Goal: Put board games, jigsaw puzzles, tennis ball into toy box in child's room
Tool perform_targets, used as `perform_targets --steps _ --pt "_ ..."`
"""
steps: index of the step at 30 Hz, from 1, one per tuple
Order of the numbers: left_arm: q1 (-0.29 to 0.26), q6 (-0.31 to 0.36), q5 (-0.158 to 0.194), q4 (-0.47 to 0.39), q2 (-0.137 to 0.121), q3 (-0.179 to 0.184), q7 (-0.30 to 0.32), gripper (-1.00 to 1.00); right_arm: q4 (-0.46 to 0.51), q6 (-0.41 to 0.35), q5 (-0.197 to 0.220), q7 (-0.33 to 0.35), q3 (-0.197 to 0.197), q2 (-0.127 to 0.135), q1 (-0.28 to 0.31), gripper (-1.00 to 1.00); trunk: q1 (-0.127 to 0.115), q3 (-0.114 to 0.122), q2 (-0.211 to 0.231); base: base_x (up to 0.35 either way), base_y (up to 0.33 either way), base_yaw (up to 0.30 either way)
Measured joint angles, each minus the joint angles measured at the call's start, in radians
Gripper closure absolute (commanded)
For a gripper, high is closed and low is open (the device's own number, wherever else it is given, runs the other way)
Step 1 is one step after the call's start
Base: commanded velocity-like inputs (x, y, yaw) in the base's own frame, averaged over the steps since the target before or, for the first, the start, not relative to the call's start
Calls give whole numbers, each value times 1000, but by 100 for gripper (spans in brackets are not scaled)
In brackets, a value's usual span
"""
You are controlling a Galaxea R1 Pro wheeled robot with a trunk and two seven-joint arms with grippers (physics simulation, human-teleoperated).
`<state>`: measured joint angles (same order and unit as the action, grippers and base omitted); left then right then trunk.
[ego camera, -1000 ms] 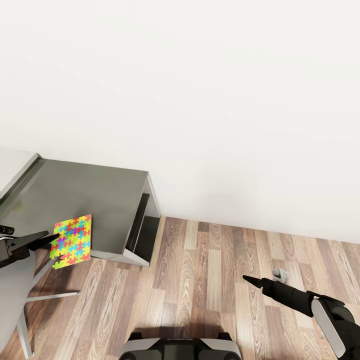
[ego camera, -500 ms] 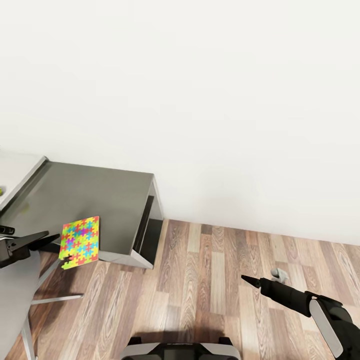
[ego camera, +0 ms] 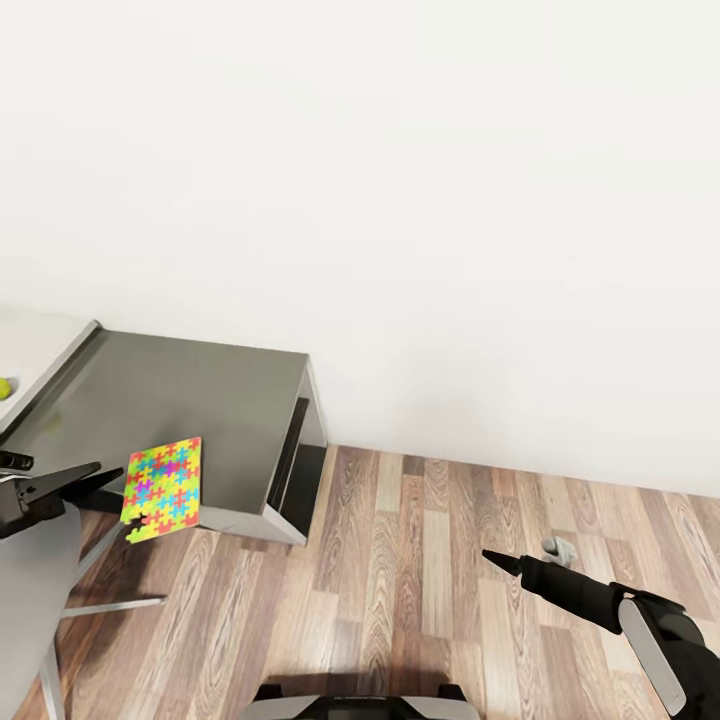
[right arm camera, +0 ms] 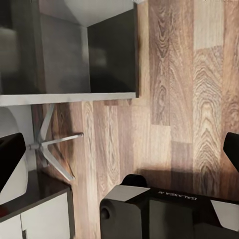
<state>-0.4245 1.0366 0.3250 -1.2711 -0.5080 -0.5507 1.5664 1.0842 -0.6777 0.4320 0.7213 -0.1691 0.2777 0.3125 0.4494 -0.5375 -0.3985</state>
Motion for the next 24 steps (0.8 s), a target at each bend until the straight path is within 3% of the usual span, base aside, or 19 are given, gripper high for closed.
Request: perform_targets --steps 24 --pt "0 0 -1 0 0 0 0 -100 0 2 0 0 0 0 0 -100 0 40 0 0 0 0"
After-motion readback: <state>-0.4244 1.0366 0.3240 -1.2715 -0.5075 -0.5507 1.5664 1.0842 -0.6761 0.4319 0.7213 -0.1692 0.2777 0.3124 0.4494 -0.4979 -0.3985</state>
